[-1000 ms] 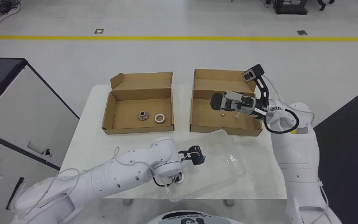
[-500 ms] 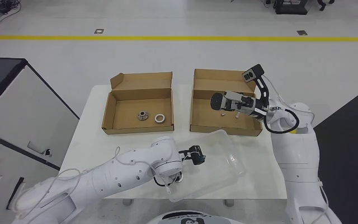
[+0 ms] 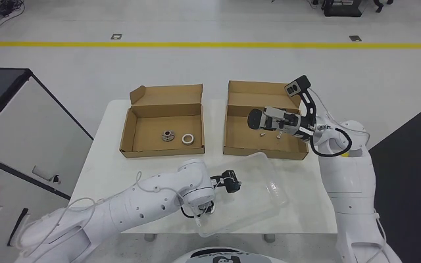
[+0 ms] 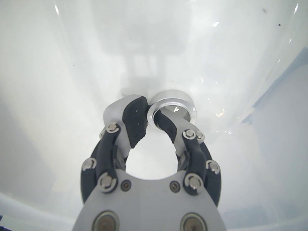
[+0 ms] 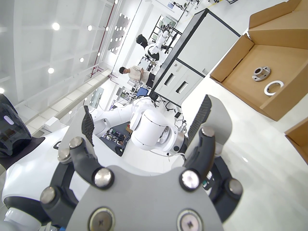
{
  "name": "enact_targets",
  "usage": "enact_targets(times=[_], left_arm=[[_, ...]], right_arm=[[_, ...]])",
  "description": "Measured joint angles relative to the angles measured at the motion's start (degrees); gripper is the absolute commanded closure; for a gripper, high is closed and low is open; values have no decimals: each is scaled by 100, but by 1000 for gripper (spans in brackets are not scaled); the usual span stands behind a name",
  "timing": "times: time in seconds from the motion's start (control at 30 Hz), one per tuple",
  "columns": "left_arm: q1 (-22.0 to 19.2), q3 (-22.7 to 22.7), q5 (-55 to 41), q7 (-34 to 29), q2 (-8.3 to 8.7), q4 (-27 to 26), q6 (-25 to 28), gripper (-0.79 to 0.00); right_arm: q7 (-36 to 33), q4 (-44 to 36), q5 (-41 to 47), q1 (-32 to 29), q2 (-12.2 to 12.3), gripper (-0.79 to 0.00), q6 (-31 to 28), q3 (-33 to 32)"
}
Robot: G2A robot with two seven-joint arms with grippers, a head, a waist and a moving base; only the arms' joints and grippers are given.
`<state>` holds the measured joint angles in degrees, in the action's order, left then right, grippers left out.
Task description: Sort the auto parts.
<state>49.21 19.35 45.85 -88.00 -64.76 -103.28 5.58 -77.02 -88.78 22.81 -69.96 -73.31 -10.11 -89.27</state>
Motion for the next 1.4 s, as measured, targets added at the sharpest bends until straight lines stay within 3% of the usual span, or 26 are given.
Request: enact_targets(times=[0.5, 0.77, 1.07, 1.4], left_arm=[[28, 264, -79, 0, 99, -182, -67, 0], [0, 711, -225, 0, 332, -859, -363, 0], [249, 1796, -683, 0, 859, -1908, -795, 0], [1228, 3836, -1222, 157, 1387, -2878, -869, 0]], right_arm=[[0, 0, 0, 0, 0, -785, 0, 0], [0, 0, 0, 0, 0, -785, 0, 0], [0, 0, 0, 0, 0, -785, 0, 0], [0, 0, 0, 0, 0, -785, 0, 0]])
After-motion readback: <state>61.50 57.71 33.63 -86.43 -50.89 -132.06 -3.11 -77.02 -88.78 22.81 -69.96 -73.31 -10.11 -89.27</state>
